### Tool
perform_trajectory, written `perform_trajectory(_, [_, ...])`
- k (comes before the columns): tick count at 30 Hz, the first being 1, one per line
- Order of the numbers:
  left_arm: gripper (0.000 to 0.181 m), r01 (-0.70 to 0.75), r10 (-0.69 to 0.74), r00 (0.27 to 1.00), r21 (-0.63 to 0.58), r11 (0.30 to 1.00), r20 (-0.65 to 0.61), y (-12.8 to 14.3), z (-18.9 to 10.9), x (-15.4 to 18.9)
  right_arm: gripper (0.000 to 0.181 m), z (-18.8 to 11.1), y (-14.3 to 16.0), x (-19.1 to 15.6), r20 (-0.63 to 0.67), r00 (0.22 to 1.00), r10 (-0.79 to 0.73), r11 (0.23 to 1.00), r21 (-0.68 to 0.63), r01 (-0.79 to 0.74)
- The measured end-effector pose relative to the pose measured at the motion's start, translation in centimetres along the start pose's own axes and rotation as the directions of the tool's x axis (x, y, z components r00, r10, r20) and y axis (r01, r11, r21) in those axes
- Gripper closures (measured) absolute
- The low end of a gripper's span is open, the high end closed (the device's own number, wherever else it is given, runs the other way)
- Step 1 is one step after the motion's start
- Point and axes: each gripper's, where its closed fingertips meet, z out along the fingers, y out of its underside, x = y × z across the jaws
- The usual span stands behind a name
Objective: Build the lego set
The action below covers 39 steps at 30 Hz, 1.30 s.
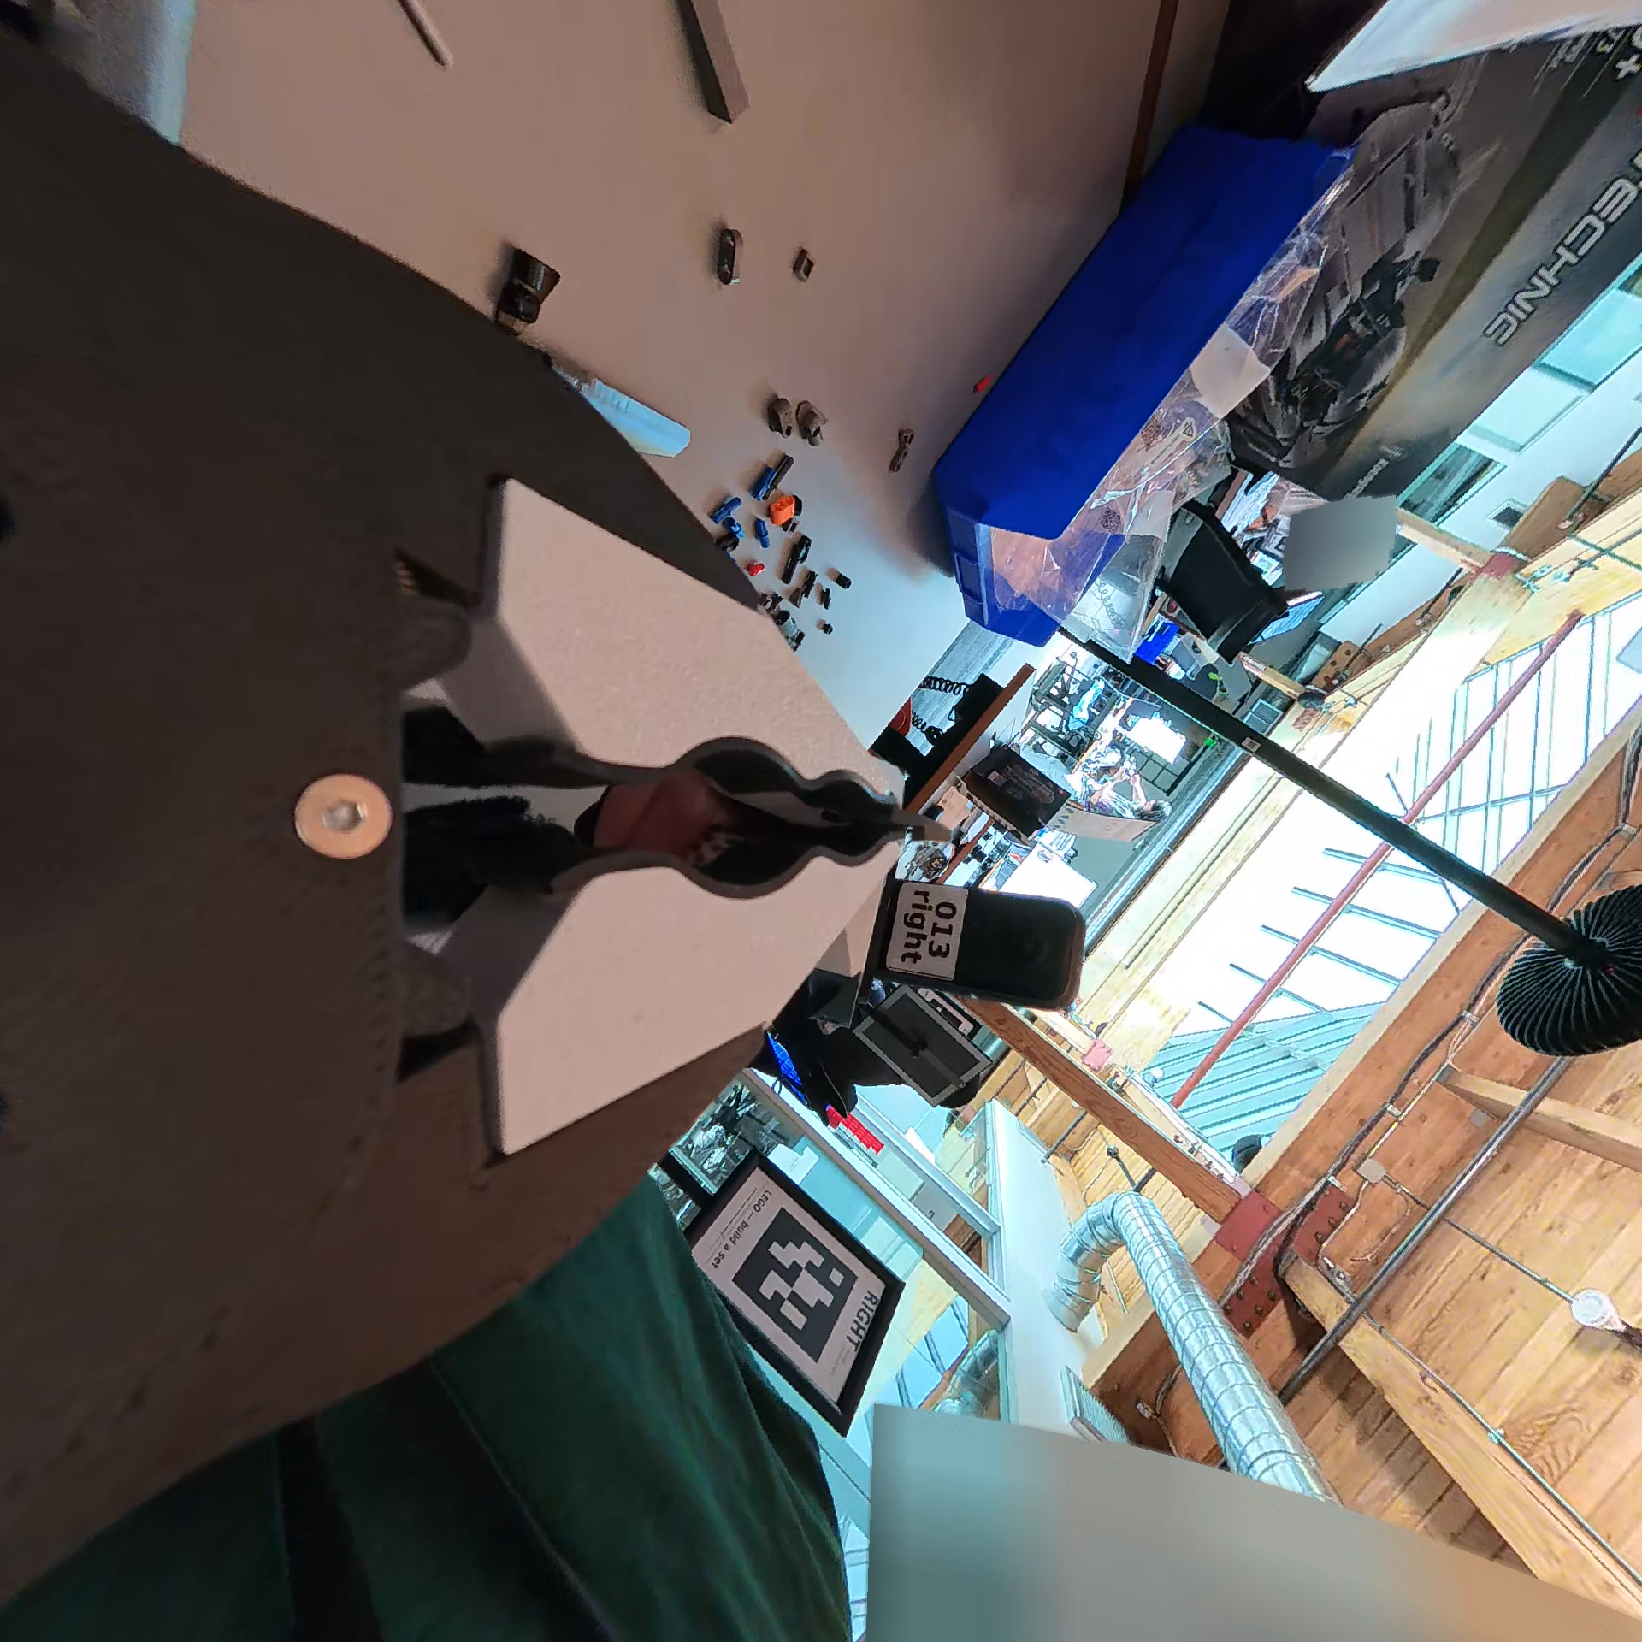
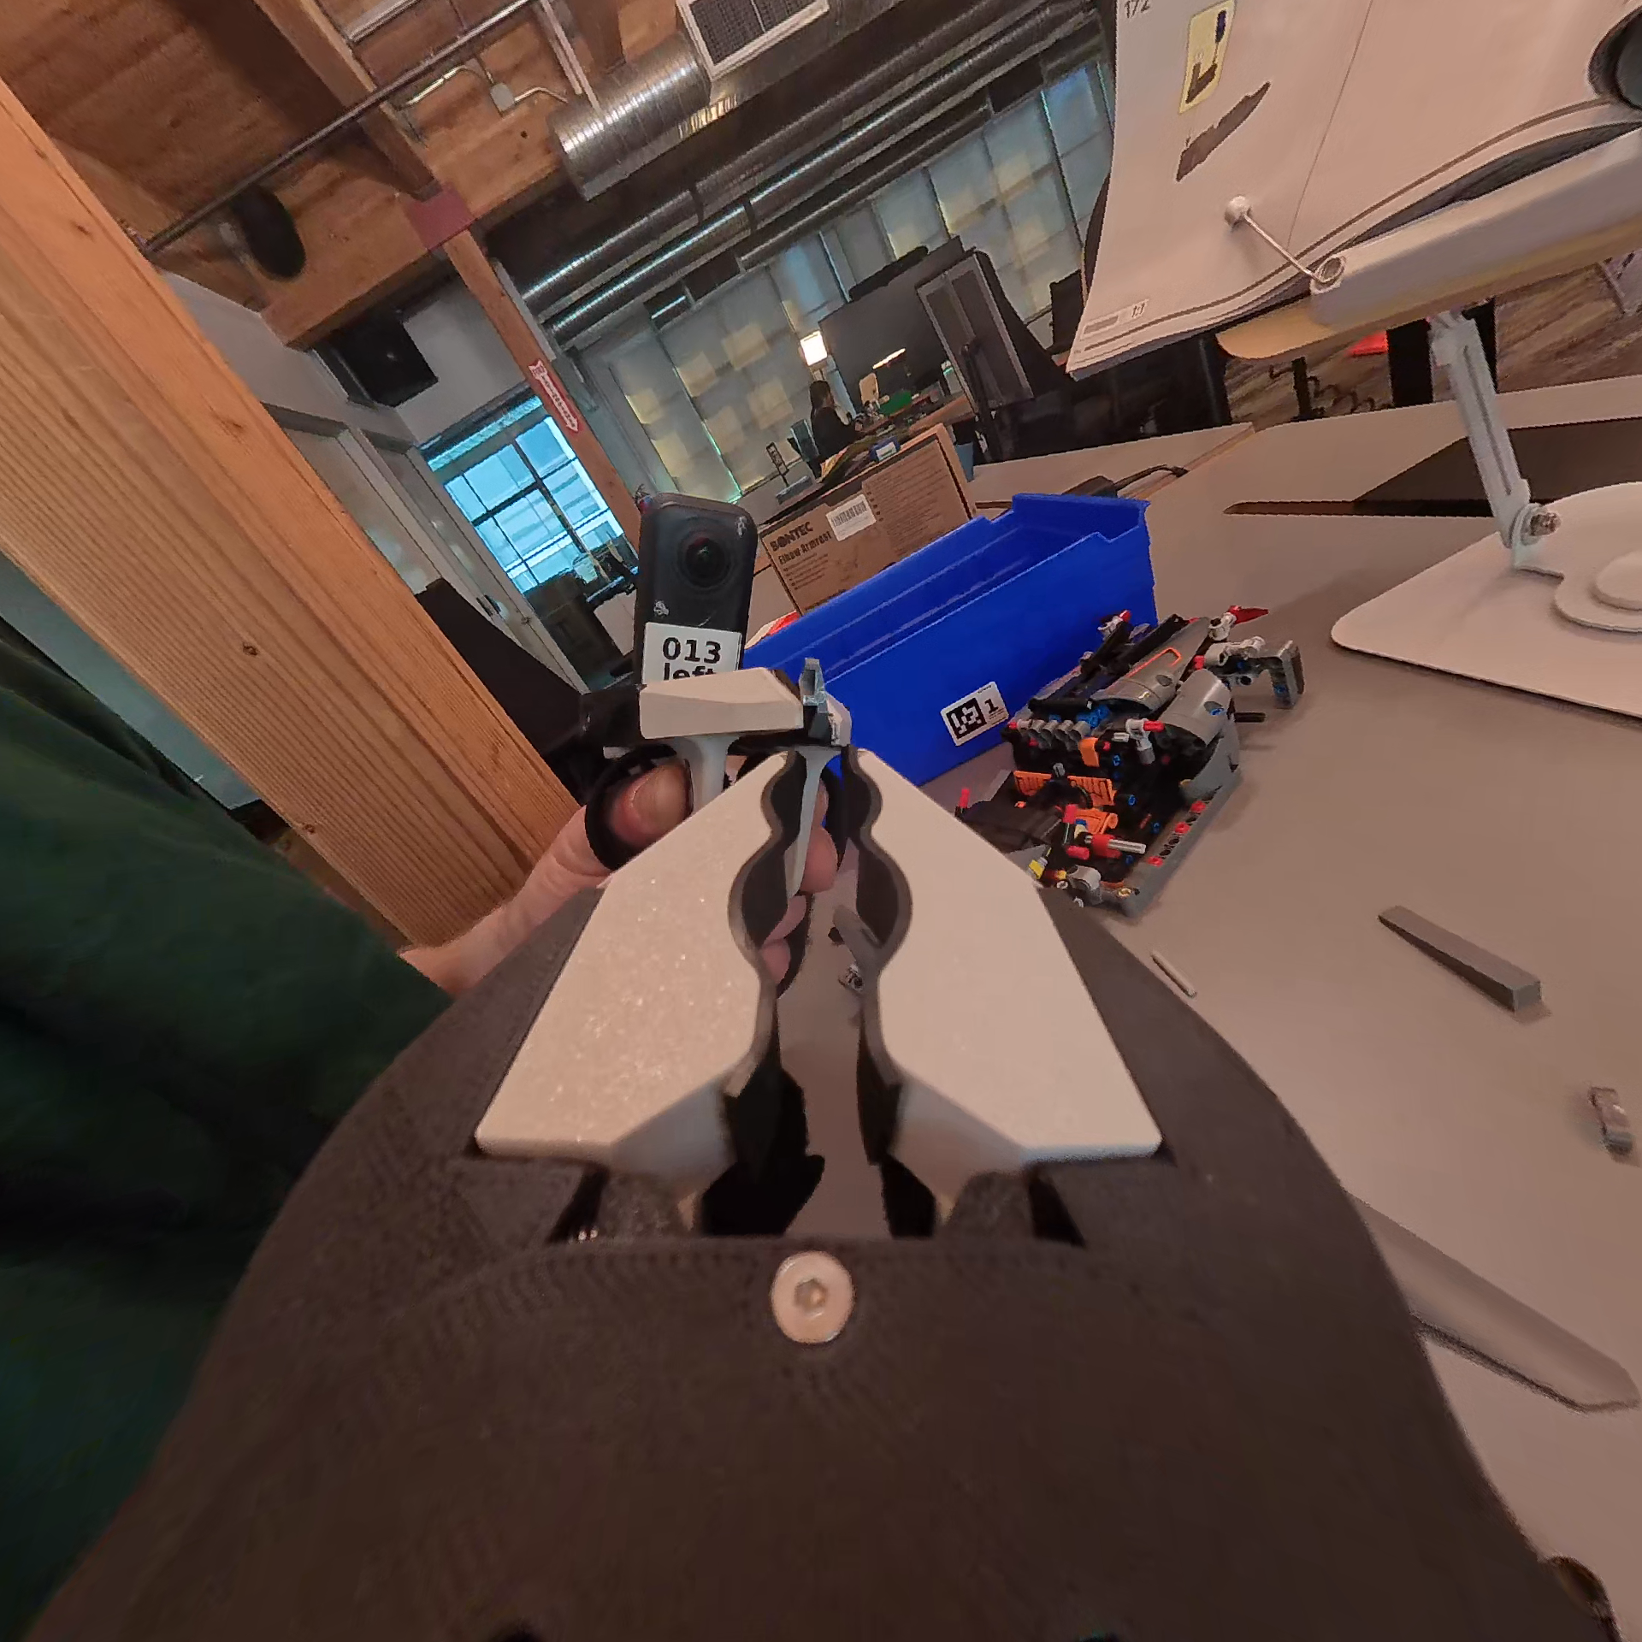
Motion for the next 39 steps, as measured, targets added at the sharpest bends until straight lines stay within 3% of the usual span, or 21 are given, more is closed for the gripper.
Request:
perform_trajectory(11, [0.181,0.116,-0.118,0.993,0.109,0.987,0.011,-2.1,-1.3,-1.7,0.170,0.6,-1.1,0.7,-0.052,0.998,-0.043,0.999,0.020,0.044])
perform_trajectory(18, [0.181,0.128,-0.129,0.992,0.112,0.985,0.009,-2.0,-0.9,-1.7,0.171,1.4,-1.7,1.5,-0.086,0.993,-0.084,0.996,0.022,0.086])
perform_trajectory(28, [0.181,0.126,-0.127,0.992,0.097,0.987,0.002,-1.7,-0.5,-1.8,0.174,1.2,-2.6,1.5,0.025,0.999,0.046,0.993,0.107,-0.048])
perform_trajectory(39, [0.181,0.104,-0.103,0.994,0.103,0.989,-0.023,-2.1,-0.2,-1.3,0.179,1.3,-3.0,1.3,0.109,0.990,0.092,0.987,0.123,-0.105])
